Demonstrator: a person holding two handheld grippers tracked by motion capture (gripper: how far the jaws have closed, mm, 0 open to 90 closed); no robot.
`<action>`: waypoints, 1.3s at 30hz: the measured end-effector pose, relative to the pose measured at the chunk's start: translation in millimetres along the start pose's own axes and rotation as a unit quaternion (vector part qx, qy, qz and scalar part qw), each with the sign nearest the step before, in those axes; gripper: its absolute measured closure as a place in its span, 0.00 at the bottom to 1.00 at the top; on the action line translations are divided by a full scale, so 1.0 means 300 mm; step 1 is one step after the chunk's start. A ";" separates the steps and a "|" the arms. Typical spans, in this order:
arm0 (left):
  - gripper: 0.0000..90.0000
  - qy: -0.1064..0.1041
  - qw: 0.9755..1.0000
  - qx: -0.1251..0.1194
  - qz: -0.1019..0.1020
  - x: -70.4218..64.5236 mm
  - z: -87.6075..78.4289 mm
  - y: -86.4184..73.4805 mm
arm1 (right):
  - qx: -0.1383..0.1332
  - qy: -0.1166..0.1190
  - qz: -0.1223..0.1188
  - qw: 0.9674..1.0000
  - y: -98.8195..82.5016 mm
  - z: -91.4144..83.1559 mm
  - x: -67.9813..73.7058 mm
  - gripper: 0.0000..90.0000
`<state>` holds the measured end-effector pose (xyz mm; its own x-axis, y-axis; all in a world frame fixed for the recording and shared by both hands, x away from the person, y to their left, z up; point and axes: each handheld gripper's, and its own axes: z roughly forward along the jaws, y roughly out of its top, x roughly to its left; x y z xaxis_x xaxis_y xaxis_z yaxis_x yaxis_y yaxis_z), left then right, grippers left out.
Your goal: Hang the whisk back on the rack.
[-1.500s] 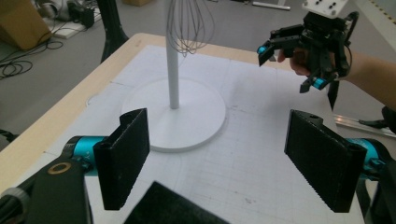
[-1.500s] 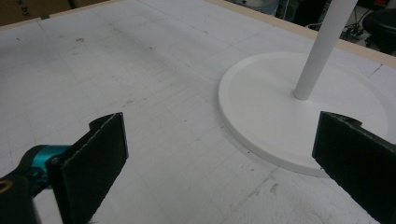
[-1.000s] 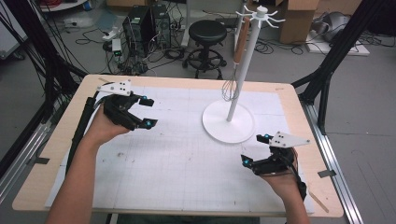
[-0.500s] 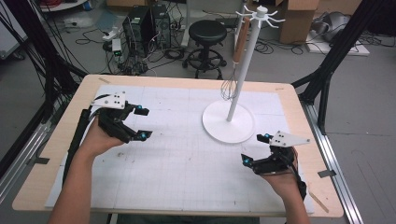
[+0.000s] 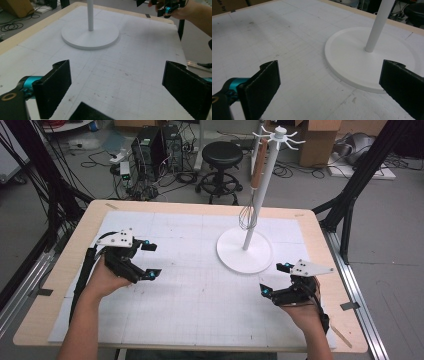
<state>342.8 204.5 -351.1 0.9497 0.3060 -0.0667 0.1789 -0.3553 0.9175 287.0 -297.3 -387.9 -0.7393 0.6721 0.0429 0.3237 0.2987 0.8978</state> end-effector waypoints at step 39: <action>0.02 0.017 0.999 -0.023 -0.014 -0.016 -0.028 -0.053 | 0.009 -0.001 0.000 1.000 -0.003 0.018 -0.002 0.03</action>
<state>333.3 216.0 -362.1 0.9352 0.3450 -0.0798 0.1923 -0.3057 0.9325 290.2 -294.3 -391.0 -0.7382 0.6732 0.0428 0.3343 0.3099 0.8901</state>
